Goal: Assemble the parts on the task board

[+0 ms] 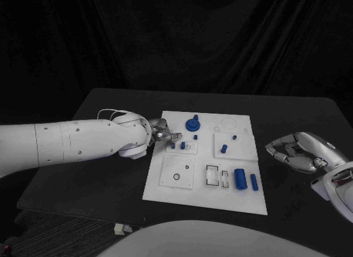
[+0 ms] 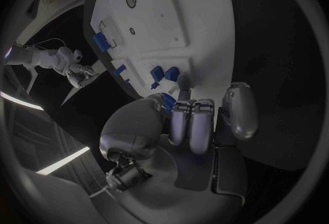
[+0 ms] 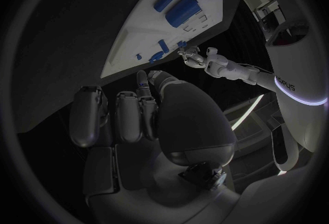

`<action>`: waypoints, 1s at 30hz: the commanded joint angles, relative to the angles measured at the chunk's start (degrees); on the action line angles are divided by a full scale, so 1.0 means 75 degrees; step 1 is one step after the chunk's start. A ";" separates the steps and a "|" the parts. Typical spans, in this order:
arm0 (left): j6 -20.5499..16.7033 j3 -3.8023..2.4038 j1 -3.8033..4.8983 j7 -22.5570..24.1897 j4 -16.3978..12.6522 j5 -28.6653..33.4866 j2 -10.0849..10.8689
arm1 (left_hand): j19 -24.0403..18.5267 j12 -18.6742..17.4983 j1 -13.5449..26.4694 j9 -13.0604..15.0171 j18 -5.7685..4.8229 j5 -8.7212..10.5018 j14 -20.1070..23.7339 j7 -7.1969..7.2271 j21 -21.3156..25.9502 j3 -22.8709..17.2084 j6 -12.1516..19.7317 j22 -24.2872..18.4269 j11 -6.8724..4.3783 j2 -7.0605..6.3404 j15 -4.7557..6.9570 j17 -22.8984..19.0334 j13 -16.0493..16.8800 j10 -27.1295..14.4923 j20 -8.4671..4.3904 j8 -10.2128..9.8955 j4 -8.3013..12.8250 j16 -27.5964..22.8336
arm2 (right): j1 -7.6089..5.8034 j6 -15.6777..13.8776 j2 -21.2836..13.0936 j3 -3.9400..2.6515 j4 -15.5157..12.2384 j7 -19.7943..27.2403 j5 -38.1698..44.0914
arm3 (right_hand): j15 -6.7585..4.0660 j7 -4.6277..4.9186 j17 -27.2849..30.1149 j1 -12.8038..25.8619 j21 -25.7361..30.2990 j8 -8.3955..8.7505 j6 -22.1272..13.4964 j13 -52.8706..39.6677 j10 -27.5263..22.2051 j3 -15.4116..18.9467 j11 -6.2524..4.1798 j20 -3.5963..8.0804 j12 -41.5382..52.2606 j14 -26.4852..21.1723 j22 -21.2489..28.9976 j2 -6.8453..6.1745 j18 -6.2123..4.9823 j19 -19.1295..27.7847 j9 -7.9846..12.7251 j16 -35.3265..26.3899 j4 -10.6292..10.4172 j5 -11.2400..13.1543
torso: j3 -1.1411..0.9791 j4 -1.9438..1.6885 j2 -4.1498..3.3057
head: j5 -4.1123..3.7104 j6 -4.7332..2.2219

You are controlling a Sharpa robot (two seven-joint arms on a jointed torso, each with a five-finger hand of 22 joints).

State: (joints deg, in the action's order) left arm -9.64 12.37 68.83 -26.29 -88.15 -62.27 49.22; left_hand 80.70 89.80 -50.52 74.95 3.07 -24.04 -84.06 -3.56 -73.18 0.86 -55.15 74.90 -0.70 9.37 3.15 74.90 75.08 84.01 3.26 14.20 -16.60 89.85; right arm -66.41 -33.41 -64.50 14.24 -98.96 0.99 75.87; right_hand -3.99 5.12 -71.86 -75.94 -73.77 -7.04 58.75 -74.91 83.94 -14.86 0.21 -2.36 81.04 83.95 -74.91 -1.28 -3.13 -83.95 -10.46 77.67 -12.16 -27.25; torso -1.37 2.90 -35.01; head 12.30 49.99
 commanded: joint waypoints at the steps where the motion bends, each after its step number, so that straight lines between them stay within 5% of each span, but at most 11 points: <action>1: -0.0493 -0.0005 -0.0008 0.0579 -0.0035 0.0027 0.0014 | 0.0002 0.0027 -0.0142 0.0122 0.0106 -0.0026 -0.0792 0.0062 0.0007 0.0033 0.0023 0.1334 0.0022 -0.0036 -0.0017 0.2013 0.1990 0.0799 0.0024 0.0070 0.0004 0.0020 | 0.0018 0.0024 -0.0008 -0.0004 -0.0014 -0.0123 0.0018 | 0.0067 0.0039 0.0004 -0.0075 0.0023 0.0046 0.0007 -0.0346 0.0003 0.0011 0.0041 -0.0050 -0.0045 0.0380 -0.1383 -0.0009 -0.0052 -0.0010 -0.0007 -0.0034 0.0033 -0.0043 | 0.0000 0.0000 -0.0001 | -0.0006 0.0002; 10: -0.0586 -0.0005 0.0008 0.0770 -0.0234 -0.0007 0.0168 | -0.0070 -0.0027 -0.0623 0.0046 0.0124 -0.0151 -0.0792 0.0054 0.0100 0.0006 0.0146 0.1308 0.0030 -0.0209 -0.0023 0.2013 0.1959 0.0753 0.0023 0.0083 0.0010 0.0020 | 0.0018 0.0020 -0.0038 -0.0004 -0.0040 -0.0133 0.0018 | 0.0067 0.0041 0.0010 -0.0070 0.0020 0.0048 0.0005 -0.0344 0.0002 0.0012 0.0043 -0.0050 -0.0047 0.0380 -0.1384 -0.0008 -0.0051 -0.0011 -0.0007 -0.0038 0.0030 -0.0041 | -0.0005 0.0004 0.0000 | -0.0010 0.0002; 12: -0.0597 -0.0005 0.0009 0.0661 -0.0327 -0.0164 0.0238 | -0.0069 -0.0018 -0.0815 -0.0059 0.0123 -0.0384 -0.0792 0.0054 0.0088 -0.0035 0.0146 0.1312 0.0032 -0.0255 -0.0029 0.2013 0.1963 0.0760 0.0023 0.0042 0.0023 0.0020 | 0.0018 0.0021 -0.0051 -0.0004 -0.0047 -0.0133 0.0018 | 0.0067 0.0041 0.0010 -0.0070 0.0020 0.0048 0.0005 -0.0344 0.0002 0.0012 0.0043 -0.0050 -0.0047 0.0380 -0.1384 -0.0008 -0.0051 -0.0011 -0.0007 -0.0038 0.0030 -0.0041 | -0.0003 0.0001 -0.0002 | -0.0016 0.0002; 13: -0.0599 -0.0005 0.0009 0.0601 -0.0377 -0.0255 0.0276 | -0.0044 0.0009 -0.1258 -0.0159 0.0115 -0.0733 -0.0792 0.0081 0.0041 -0.0232 0.0164 0.1325 0.0008 -0.0358 -0.0007 0.2013 0.1979 0.0783 0.0014 -0.0006 0.0213 0.0020 | 0.0018 0.0022 -0.0060 -0.0004 -0.0050 -0.0133 0.0018 | 0.0067 0.0041 0.0010 -0.0070 0.0020 0.0048 0.0005 -0.0344 0.0002 0.0012 0.0043 -0.0050 -0.0047 0.0380 -0.1384 -0.0008 -0.0051 -0.0011 -0.0007 -0.0038 0.0030 -0.0041 | -0.0005 -0.0001 -0.0002 | -0.0011 0.0002; 14: -0.0599 -0.0004 0.0009 0.0567 -0.0406 -0.0300 0.0297 | -0.0041 0.0012 -0.1348 -0.0209 0.0115 -0.0753 -0.0792 0.0081 0.0037 -0.0280 0.0141 0.1325 0.0003 -0.0417 -0.0005 0.2013 0.1981 0.0786 0.0009 -0.0016 0.0200 0.0020 | 0.0018 0.0022 -0.0064 -0.0004 -0.0051 -0.0133 0.0018 | 0.0067 0.0041 0.0010 -0.0070 0.0020 0.0048 0.0005 -0.0344 0.0002 0.0012 0.0043 -0.0050 -0.0047 0.0380 -0.1384 -0.0008 -0.0051 -0.0011 -0.0007 -0.0038 0.0030 -0.0041 | -0.0003 0.0000 0.0001 | -0.0008 0.0002; 22: -0.0356 -0.0003 0.0007 0.0091 -0.0618 -0.0614 0.0441 | -0.0029 0.0017 -0.2132 -0.0459 0.0115 -0.0504 -0.0792 0.0125 0.0029 -0.0736 0.0086 0.1323 -0.0037 -0.0818 0.0037 0.2013 0.1984 0.0790 -0.0023 -0.0059 0.0396 0.0020 | 0.0018 0.0024 -0.0064 -0.0005 -0.0049 -0.0129 0.0018 | 0.0069 0.0042 0.0013 -0.0063 0.0017 0.0051 0.0004 -0.0352 0.0006 0.0013 0.0045 -0.0051 -0.0042 0.0380 -0.1385 -0.0009 -0.0050 -0.0012 -0.0008 -0.0040 0.0026 -0.0038 | 0.0001 0.0014 0.0014 | 0.0014 0.0002; 30: -0.0192 -0.0001 -0.0002 -0.0179 -0.0596 -0.0689 0.0434 | -0.0030 0.0026 -0.2234 -0.0330 0.0115 -0.0416 -0.0792 0.0108 0.0042 -0.1032 0.0165 0.1318 -0.0033 -0.0986 0.0036 0.2013 0.1989 0.0798 -0.0031 0.0114 0.0410 0.0020 | 0.0018 0.0029 -0.0076 -0.0005 -0.0045 -0.0130 0.0018 | 0.0069 0.0042 0.0013 -0.0063 0.0017 0.0051 0.0004 -0.0352 0.0006 0.0013 0.0045 -0.0051 -0.0042 0.0380 -0.1385 -0.0009 -0.0050 -0.0012 -0.0008 -0.0040 0.0026 -0.0038 | 0.0008 0.0003 0.0008 | 0.0005 0.0002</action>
State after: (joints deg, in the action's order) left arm -12.29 12.38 68.83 -26.13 -92.55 -66.35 52.56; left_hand 80.49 89.80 -67.36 72.41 3.07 -27.06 -84.06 -2.76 -72.90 -6.78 -54.35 74.90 -0.71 2.24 3.16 74.91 75.08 84.01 3.47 14.99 -13.60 89.85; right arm -66.40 -33.35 -64.99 14.24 -99.19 0.89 75.87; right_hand -3.99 5.12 -71.81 -75.93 -73.78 -7.04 58.75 -74.91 83.94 -14.86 0.21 -2.36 81.04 83.95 -74.94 -1.28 -3.13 -83.95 -10.44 77.68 -12.16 -27.25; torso -1.35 2.94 -34.93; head 12.32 49.99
